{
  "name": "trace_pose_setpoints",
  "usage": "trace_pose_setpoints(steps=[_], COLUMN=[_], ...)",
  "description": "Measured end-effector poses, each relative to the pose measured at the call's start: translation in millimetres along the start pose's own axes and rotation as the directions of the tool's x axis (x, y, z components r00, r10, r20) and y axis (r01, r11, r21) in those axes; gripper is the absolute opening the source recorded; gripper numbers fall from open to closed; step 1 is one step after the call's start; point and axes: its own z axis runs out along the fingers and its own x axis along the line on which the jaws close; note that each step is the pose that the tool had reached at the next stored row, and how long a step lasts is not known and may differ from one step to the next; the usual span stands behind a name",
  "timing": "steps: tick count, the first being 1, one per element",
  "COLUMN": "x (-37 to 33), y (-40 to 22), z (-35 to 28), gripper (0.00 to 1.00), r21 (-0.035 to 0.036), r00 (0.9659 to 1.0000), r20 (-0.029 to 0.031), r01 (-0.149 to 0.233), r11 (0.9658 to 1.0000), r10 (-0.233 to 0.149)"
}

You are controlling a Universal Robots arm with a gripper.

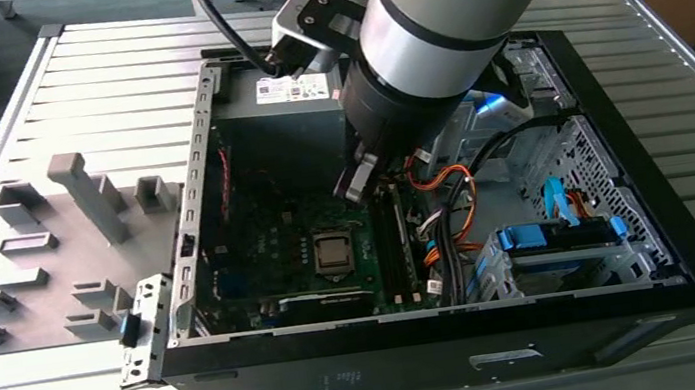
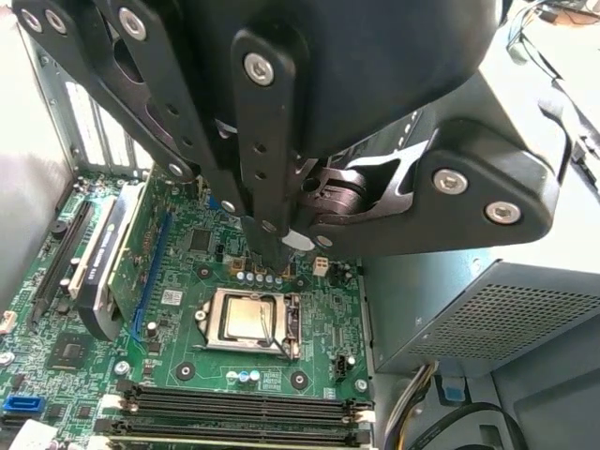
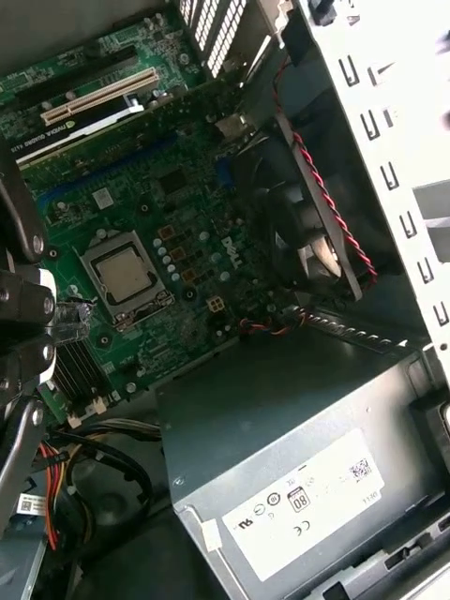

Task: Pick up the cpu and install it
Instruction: 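Install the first cpu locking lever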

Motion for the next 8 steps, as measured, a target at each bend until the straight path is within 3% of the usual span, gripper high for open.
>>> trace_pose_setpoints(steps=[8], x=[0.0], y=[-0.1], z=[0.5], gripper=[0.11], r21=[0.0017], r00=[1.0], r20=[-0.0027], r01=[0.0], r11=[1.0], r10=[0.0])
